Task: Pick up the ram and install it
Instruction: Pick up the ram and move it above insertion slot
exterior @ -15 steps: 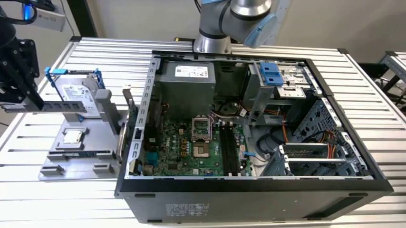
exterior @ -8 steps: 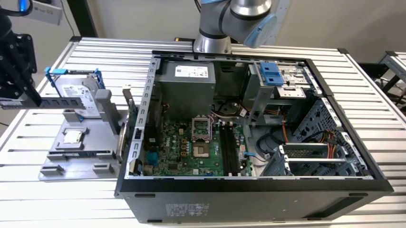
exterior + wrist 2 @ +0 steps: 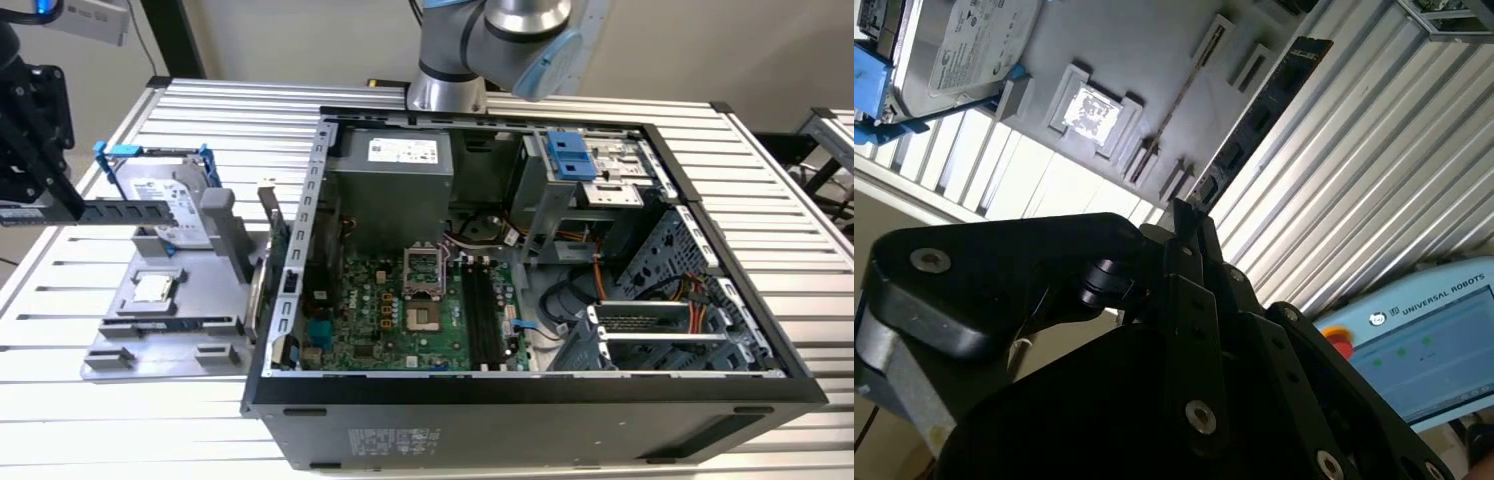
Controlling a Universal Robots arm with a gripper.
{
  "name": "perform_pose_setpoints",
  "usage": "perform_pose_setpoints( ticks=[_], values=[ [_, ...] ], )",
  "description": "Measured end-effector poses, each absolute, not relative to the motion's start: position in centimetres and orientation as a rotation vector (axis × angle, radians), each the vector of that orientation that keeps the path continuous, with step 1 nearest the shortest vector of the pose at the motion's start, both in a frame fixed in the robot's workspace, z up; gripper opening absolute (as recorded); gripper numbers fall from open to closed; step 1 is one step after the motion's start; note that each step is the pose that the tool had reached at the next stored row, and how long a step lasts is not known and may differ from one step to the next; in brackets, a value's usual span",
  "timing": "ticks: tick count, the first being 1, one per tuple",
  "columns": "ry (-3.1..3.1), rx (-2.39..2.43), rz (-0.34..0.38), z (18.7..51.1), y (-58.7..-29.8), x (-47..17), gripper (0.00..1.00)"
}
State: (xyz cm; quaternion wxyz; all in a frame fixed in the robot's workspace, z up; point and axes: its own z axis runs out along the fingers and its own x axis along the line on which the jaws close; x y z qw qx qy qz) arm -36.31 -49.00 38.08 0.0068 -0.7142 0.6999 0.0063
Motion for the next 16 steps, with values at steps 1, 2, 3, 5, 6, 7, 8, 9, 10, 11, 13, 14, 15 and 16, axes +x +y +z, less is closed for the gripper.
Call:
perform_pose_setpoints(
  ticks=[1, 2, 3, 5, 6, 7, 8, 9, 10, 11, 13, 14, 15, 16],
  values=[
    [2.19, -2.234, 0.02, 38.1, -49.0, -36.3, 0.0],
    [2.189, -2.234, 0.02, 38.1, -49.0, -36.3, 0.0],
    [2.189, -2.234, 0.02, 38.1, -49.0, -36.3, 0.0],
    [2.19, -2.234, 0.02, 38.1, -49.0, -36.3, 0.0],
    [2.19, -2.234, 0.02, 38.1, -49.0, -36.2, 0.0],
    [2.19, -2.234, 0.02, 38.1, -49.0, -36.2, 0.0],
    [2.19, -2.234, 0.02, 38.1, -49.0, -36.1, 0.0],
    [2.19, -2.234, 0.02, 38.1, -49.0, -36.0, 0.0],
    [2.19, -2.234, 0.02, 38.1, -49.0, -35.8, 0.0],
    [2.19, -2.234, 0.019, 38.1, -49.0, -35.7, 0.0],
    [2.19, -2.234, 0.02, 38.1, -49.0, -35.4, 0.0],
    [2.189, -2.234, 0.019, 38.1, -49.0, -35.3, 0.0],
    [2.189, -2.234, 0.019, 38.1, -49.0, -35.2, 0.0],
    [2.189, -2.234, 0.019, 38.1, -49.0, -35.2, 0.0]
  ],
)
